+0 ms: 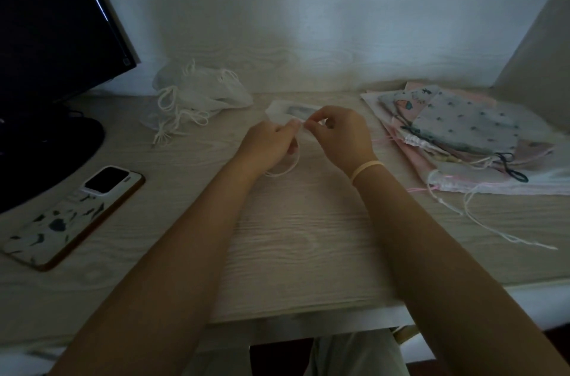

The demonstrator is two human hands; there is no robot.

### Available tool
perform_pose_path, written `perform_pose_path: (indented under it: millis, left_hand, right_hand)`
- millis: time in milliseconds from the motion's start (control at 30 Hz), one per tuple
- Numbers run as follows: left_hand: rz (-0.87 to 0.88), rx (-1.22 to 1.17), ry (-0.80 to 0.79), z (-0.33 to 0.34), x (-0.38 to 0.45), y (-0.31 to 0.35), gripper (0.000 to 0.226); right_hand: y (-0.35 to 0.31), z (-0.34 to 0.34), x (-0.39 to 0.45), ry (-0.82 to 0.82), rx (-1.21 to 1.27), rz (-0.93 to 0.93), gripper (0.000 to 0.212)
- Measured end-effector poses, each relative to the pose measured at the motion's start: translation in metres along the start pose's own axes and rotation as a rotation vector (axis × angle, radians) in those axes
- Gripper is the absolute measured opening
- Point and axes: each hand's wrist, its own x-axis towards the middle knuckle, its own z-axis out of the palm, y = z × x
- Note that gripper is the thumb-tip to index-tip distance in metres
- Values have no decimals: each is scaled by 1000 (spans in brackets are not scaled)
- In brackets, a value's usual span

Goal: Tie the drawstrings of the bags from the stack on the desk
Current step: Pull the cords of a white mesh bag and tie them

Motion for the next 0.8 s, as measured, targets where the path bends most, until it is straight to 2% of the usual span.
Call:
perform_pose_path:
  millis: [233,367,500,633,800]
  left_hand:
    - [-100,-254,-76,0,-1,4,34]
    - [-81,-317,-32,-4,-4,5,25]
    - [-108,-485,4,-5,-4,8,29]
    - [-36,-365,128,-8,-1,9,24]
    - [10,-305,28,-8,-3,9,25]
  right_hand:
    - [-1,2,-1,-13,5,-31,10]
    - [-2,2,-1,-14,19,-36,9]
    - [-2,3,-3,-75,3,-48,12]
    - [-3,5,-6,-260,-20,-82,10]
    - [-4,4,-5,-326,-13,-107,13]
